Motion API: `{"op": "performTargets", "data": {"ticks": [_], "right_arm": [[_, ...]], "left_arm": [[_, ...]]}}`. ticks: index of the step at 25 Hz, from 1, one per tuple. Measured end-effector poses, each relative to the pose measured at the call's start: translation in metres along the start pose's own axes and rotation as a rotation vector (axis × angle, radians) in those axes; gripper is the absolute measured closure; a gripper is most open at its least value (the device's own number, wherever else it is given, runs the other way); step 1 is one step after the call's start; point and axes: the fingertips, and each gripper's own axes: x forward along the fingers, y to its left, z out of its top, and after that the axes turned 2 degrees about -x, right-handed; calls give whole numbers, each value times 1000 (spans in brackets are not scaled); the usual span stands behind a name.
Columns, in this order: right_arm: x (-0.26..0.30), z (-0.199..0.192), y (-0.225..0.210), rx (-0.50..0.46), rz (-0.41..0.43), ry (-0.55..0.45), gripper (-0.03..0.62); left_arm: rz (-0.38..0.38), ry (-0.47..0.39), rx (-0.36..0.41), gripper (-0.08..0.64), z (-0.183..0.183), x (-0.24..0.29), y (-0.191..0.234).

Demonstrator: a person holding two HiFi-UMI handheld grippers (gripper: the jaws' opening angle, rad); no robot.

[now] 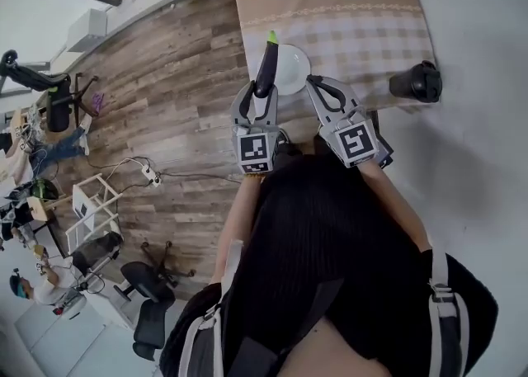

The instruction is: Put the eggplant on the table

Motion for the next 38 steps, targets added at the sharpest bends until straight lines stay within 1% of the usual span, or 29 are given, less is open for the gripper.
{"op": "performTargets", "data": {"ticks": [5, 11, 15, 30, 35, 38], "right_arm": [[-5, -7, -8, 20, -25, 15, 586], [-5, -8, -4, 37, -18, 15, 586], [-3, -11, 0, 37, -2, 19, 586], [2, -24, 5, 42, 42, 53, 586], [-16, -28, -23, 46, 42, 62, 586], [-2, -28, -7, 45, 41, 66, 586]], "left_arm": [[-6, 54, 4, 359, -11, 8, -3], [-14, 124, 24, 360, -28, 11, -6], [-16, 148, 39, 359, -33, 14, -9], [-17, 242, 33, 359, -65, 25, -11], [-24, 280, 31, 359, -67, 41, -38], [-29, 299, 27, 357, -77, 37, -21]]}}
